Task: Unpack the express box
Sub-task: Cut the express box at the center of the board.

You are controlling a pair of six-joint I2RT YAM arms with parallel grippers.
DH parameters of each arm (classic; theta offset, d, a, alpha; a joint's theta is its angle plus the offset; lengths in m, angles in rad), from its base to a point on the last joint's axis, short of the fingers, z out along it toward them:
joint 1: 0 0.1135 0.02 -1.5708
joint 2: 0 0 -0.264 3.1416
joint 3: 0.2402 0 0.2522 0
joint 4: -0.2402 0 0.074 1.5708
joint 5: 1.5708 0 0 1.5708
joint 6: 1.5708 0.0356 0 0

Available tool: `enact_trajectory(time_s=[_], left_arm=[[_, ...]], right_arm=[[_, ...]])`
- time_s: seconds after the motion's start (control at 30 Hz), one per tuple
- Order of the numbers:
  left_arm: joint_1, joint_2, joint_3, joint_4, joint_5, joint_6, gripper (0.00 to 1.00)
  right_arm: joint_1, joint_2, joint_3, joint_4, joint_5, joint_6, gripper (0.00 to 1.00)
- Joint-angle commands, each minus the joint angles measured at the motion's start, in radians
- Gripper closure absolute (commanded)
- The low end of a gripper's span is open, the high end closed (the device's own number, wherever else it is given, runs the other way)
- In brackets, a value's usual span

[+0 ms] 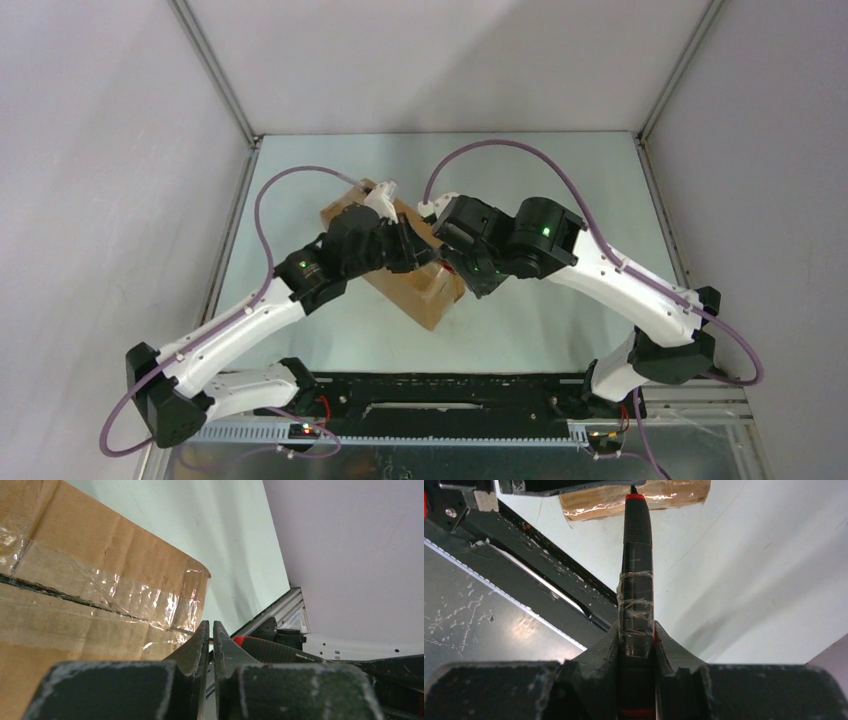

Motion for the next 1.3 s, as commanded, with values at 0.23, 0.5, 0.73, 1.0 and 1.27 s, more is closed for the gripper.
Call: enact_trajectory(time_s=[0.23, 0.5, 0.73, 1.0, 1.27], left_arm=[[-0.043, 0.039, -0.206, 0.118, -0.021, -0.054, 0.93], [-0.064, 0.096, -0.222, 0.093, -0.104, -0.016, 0.97], [-0.071, 0.104, -0.237, 0.088, -0.133, 0.021, 0.97], [-0.111, 0.11, -0.222, 0.002, -0.234, 0.124, 0.97], [-0.168, 0.118, -0.224, 0.007, -0.257, 0.175, 0.98]], right_arm=[[-0.031, -0.013, -0.019, 0.054, 0.015, -0.011, 1.0], [-0.012, -0.007, -0.136, 0.067, 0.198, 0.005, 1.0], [-0.079, -0.081, -0.358, 0.197, 0.144, 0.015, 1.0], [-0.158, -0.11, -0.405, 0.284, 0.035, 0.006, 1.0], [-0.236, -0.059, -0.219, 0.268, -0.027, -0.005, 1.0]])
